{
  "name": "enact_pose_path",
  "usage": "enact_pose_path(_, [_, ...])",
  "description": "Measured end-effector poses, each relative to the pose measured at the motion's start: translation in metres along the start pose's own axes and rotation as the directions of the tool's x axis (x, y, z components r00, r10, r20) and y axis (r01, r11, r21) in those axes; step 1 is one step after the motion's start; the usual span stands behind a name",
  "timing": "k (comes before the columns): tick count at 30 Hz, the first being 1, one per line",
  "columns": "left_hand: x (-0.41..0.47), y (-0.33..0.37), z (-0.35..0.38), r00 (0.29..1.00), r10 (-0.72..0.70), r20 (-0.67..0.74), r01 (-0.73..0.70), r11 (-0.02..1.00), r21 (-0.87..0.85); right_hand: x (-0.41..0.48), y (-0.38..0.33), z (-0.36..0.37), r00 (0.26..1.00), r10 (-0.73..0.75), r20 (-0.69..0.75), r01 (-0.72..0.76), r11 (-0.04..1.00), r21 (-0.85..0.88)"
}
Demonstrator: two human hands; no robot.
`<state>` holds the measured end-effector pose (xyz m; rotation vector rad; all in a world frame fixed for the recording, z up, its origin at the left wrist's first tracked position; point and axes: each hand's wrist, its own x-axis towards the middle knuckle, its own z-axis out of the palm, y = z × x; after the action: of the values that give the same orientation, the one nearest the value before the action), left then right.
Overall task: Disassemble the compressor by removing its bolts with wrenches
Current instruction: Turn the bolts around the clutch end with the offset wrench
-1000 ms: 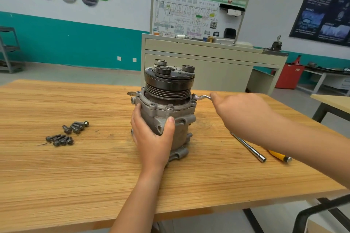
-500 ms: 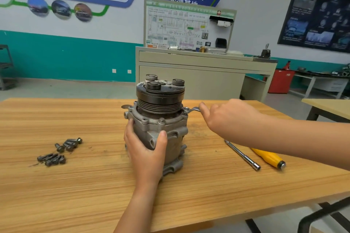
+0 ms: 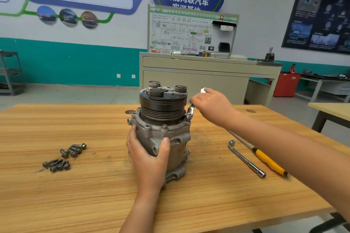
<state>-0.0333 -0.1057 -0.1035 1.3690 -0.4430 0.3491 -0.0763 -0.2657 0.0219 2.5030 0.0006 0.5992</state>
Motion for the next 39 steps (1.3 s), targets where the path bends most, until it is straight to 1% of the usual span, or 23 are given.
enact_pose_path(1, [0.000, 0.000, 0.000, 1.000, -0.002, -0.002, 0.002, 1.000, -0.003, -0.005, 0.005, -0.002, 0.998, 0.029, -0.052, -0.027, 0.999, 0.043])
enact_pose_path(2, [0.000, 0.000, 0.000, 1.000, -0.006, -0.002, 0.006, 1.000, -0.007, -0.013, 0.010, -0.008, 0.987, 0.109, -0.120, -0.093, 0.987, 0.131])
enact_pose_path(3, [-0.001, 0.000, 0.000, 1.000, -0.012, 0.000, 0.012, 1.000, -0.011, -0.022, 0.014, -0.015, 0.954, 0.236, -0.184, -0.194, 0.956, 0.222])
enact_pose_path(4, [-0.002, 0.000, 0.001, 1.000, -0.016, 0.003, 0.016, 1.000, -0.014, -0.032, 0.016, -0.025, 0.916, 0.359, -0.182, -0.295, 0.906, 0.302])
enact_pose_path(5, [-0.002, 0.000, 0.002, 1.000, -0.018, 0.003, 0.018, 1.000, -0.018, -0.041, 0.018, -0.033, 0.893, 0.427, -0.145, -0.352, 0.861, 0.367])
enact_pose_path(6, [-0.003, 0.000, 0.002, 1.000, -0.019, 0.001, 0.019, 1.000, -0.022, -0.050, 0.017, -0.038, 0.898, 0.438, -0.054, -0.382, 0.833, 0.399])
enact_pose_path(7, [-0.003, 0.001, 0.003, 1.000, -0.019, -0.004, 0.019, 0.999, -0.027, -0.057, 0.015, -0.042, 0.909, 0.414, 0.051, -0.400, 0.830, 0.387])
enact_pose_path(9, [-0.003, 0.002, 0.003, 1.000, -0.021, -0.012, 0.020, 0.999, -0.038, -0.066, 0.006, -0.048, 0.925, 0.325, 0.195, -0.370, 0.887, 0.277])
enact_pose_path(13, [-0.004, 0.003, 0.002, 1.000, -0.028, -0.010, 0.028, 0.998, -0.054, -0.061, -0.019, -0.047, 0.930, 0.248, 0.272, -0.299, 0.940, 0.166])
enact_pose_path(17, [-0.004, 0.003, 0.001, 0.999, -0.034, -0.002, 0.034, 0.998, -0.056, -0.047, -0.030, -0.054, 0.901, 0.248, 0.356, -0.239, 0.968, -0.070])
enact_pose_path(20, [-0.005, 0.003, 0.001, 0.999, -0.040, 0.005, 0.040, 0.998, -0.052, -0.041, -0.030, -0.063, 0.895, 0.183, 0.406, -0.101, 0.971, -0.215])
enact_pose_path(23, [-0.005, 0.002, 0.001, 0.999, -0.036, 0.002, 0.036, 0.998, -0.051, -0.035, -0.029, -0.069, 0.883, 0.127, 0.452, 0.013, 0.956, -0.294])
enact_pose_path(29, [-0.005, 0.003, 0.002, 0.999, -0.032, -0.002, 0.032, 0.998, -0.056, -0.029, -0.024, -0.074, 0.889, 0.028, 0.457, 0.153, 0.923, -0.354])
enact_pose_path(31, [-0.005, 0.002, 0.002, 1.000, -0.027, -0.005, 0.026, 0.998, -0.055, -0.028, -0.022, -0.073, 0.894, 0.001, 0.448, 0.176, 0.918, -0.354])
enact_pose_path(33, [-0.004, 0.002, 0.002, 1.000, -0.026, -0.003, 0.026, 0.999, -0.047, -0.026, -0.019, -0.073, 0.894, 0.008, 0.448, 0.150, 0.937, -0.316])
enact_pose_path(36, [-0.005, 0.002, 0.003, 1.000, -0.027, -0.003, 0.027, 0.999, -0.043, -0.028, -0.013, -0.070, 0.870, 0.057, 0.490, 0.048, 0.979, -0.200])
enact_pose_path(37, [-0.005, 0.002, 0.003, 1.000, -0.028, -0.005, 0.028, 0.999, -0.041, -0.031, -0.013, -0.069, 0.866, 0.075, 0.494, 0.018, 0.983, -0.180])
enact_pose_path(39, [-0.004, 0.002, 0.003, 1.000, -0.021, -0.013, 0.021, 0.999, -0.035, -0.037, -0.016, -0.062, 0.882, 0.103, 0.460, -0.011, 0.980, -0.199])
